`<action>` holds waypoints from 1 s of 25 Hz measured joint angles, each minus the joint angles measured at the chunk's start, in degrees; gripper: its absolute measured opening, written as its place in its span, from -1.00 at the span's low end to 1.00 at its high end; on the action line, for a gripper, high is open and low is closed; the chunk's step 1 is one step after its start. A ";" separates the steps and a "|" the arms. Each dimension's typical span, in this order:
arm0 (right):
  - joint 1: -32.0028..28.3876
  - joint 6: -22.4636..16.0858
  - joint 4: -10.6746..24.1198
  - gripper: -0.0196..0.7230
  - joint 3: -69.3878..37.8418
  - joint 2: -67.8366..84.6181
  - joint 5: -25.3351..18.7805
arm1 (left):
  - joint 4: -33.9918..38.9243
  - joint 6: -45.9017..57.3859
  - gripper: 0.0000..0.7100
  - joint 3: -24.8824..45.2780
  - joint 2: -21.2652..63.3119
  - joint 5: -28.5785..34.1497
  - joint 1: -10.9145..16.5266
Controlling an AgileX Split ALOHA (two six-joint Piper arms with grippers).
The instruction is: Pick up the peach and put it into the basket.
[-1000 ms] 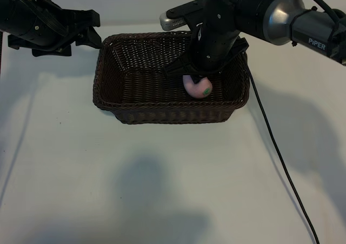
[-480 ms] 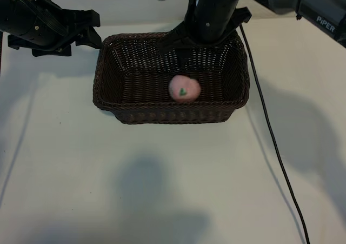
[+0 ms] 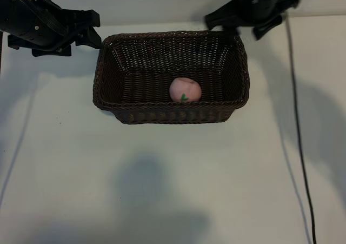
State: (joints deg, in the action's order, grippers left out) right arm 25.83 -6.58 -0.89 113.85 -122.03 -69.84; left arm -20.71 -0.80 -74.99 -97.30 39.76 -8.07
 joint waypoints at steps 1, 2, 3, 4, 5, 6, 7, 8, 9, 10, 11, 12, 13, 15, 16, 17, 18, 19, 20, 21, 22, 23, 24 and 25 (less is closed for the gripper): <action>-1.28 0.17 0.12 0.60 0.00 0.30 -0.06 | 0.00 0.00 0.66 0.00 0.00 0.05 0.00; -2.43 0.24 0.12 0.60 0.00 0.55 -0.06 | 0.00 0.00 0.66 0.00 0.00 0.05 0.00; -3.24 0.29 0.12 0.60 0.00 0.94 -0.06 | 0.00 0.00 0.66 0.00 0.00 0.12 0.00; -4.01 0.49 0.18 0.60 0.00 1.18 -0.06 | 0.00 0.00 0.66 0.00 0.00 0.12 0.00; -4.49 0.74 0.17 0.60 0.00 1.46 -0.12 | 0.00 0.00 0.66 0.00 0.00 0.17 0.00; -4.69 0.97 0.17 0.60 0.00 1.55 -0.12 | 0.00 0.00 0.66 0.00 0.00 0.17 0.00; -4.75 1.16 0.17 0.60 0.00 1.60 -0.12 | 0.00 0.00 0.66 0.00 0.00 0.17 0.00; -4.75 1.30 0.11 0.60 0.00 1.60 -0.12 | 0.00 0.00 0.66 0.00 0.00 0.18 0.00; -4.75 1.35 -0.07 0.60 0.00 1.60 -0.12 | 0.00 0.00 0.66 0.00 0.00 0.23 0.00; -4.70 1.35 -0.22 0.60 0.00 1.60 -0.12 | 0.00 0.00 0.66 0.00 0.00 0.23 0.00; -4.70 1.35 -0.29 0.60 0.00 1.60 -0.12 | 0.06 -0.11 0.66 0.00 0.00 0.23 0.00; -4.70 1.35 -0.29 0.60 0.00 1.60 -0.12 | 0.06 -0.12 0.66 0.00 0.00 0.23 0.00; -4.70 1.40 -0.29 0.60 0.00 1.60 -0.12 | 0.06 -0.12 0.66 0.00 0.00 0.23 0.00; -4.70 1.40 -0.23 0.60 0.00 1.60 -0.12 | 0.06 -0.12 0.66 0.00 0.00 0.23 0.00; -4.70 1.40 -0.19 0.60 0.00 1.60 -0.12 | 0.06 -0.12 0.66 0.00 0.00 0.23 0.00; -4.70 1.40 -0.19 0.60 0.00 1.60 -0.12 | 0.06 -0.12 0.66 0.00 0.00 0.23 0.00; -4.70 1.46 -0.19 0.60 0.00 1.60 -0.12 | 0.06 -0.12 0.66 0.00 0.00 0.23 0.00; -4.70 1.46 -0.19 0.60 0.00 1.60 -0.12 | 0.06 -0.12 0.66 0.00 0.00 0.23 0.00; -4.70 1.46 -0.12 0.60 0.00 1.60 -0.12 | 0.06 -0.12 0.66 0.00 0.00 0.23 0.00; -4.70 1.46 -0.12 0.60 0.00 1.60 -0.12 | 0.06 -0.12 0.66 0.00 0.00 0.23 0.00; -4.70 1.50 -0.12 0.60 0.00 1.60 -0.12 | 0.06 -0.12 0.66 0.00 0.00 0.23 0.00; -4.70 1.50 -0.06 0.60 0.00 1.60 -0.12 | 0.06 -0.12 0.66 0.00 0.00 0.23 0.00; -4.70 1.50 -0.02 0.60 0.00 1.60 -0.12 | 0.06 -0.12 0.66 0.00 0.00 0.23 0.00; -4.70 1.50 -0.02 0.60 0.00 1.60 -0.12 | 0.06 -0.12 0.66 0.00 0.00 0.23 0.00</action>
State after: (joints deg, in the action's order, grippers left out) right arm 21.14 -5.08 -0.91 113.85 -120.43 -69.95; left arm -20.65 -0.92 -74.99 -97.30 39.99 -8.07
